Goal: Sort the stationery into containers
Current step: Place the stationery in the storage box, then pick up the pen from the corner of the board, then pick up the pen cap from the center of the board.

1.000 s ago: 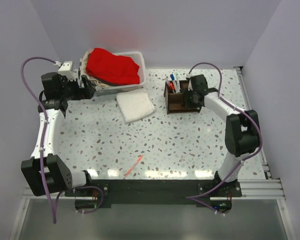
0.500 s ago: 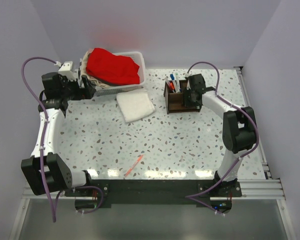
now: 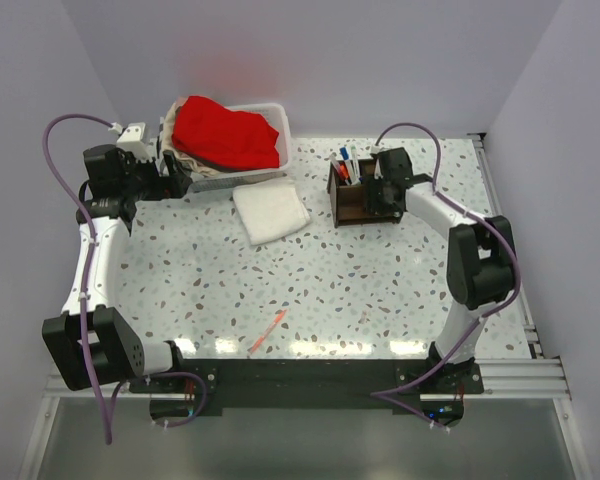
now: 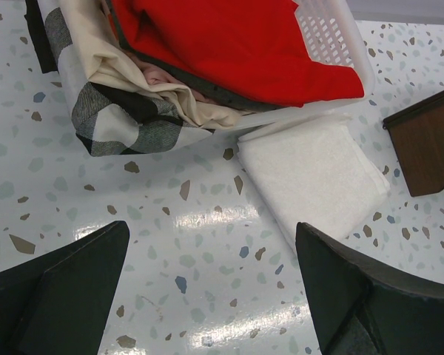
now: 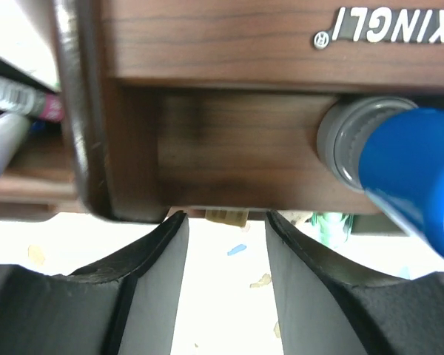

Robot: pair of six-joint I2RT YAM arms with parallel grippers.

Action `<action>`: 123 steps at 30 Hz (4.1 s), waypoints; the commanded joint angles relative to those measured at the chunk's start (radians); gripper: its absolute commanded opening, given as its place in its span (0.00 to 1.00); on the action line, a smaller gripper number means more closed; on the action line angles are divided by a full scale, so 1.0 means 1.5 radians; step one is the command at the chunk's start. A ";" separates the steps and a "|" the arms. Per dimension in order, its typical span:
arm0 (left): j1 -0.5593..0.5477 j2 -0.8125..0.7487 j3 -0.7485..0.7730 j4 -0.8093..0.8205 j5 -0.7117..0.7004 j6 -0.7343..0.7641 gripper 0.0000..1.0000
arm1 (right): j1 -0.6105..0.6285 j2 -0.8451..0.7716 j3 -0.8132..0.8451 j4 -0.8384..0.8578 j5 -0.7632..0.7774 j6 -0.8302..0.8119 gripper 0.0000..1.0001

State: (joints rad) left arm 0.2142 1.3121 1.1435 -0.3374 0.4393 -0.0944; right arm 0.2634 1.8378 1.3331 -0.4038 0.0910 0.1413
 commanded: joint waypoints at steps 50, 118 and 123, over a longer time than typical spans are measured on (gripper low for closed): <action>-0.691 0.025 -0.281 -0.229 -0.189 -0.200 0.67 | 0.123 -0.359 -0.230 -0.014 -0.434 -0.611 0.56; -0.648 0.319 -0.119 0.030 -0.296 0.003 0.00 | 0.093 -0.329 -0.272 -0.288 -0.297 0.202 0.45; -0.628 0.344 -0.097 0.003 -0.262 -0.010 0.00 | 0.158 -0.386 -0.296 -0.273 -0.219 0.283 0.35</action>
State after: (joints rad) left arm -0.7570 1.7473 0.9909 -0.2848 0.0299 -0.1112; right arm 0.4591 1.3384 0.8875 -0.8074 -0.3370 0.3706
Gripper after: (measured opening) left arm 0.179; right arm 0.378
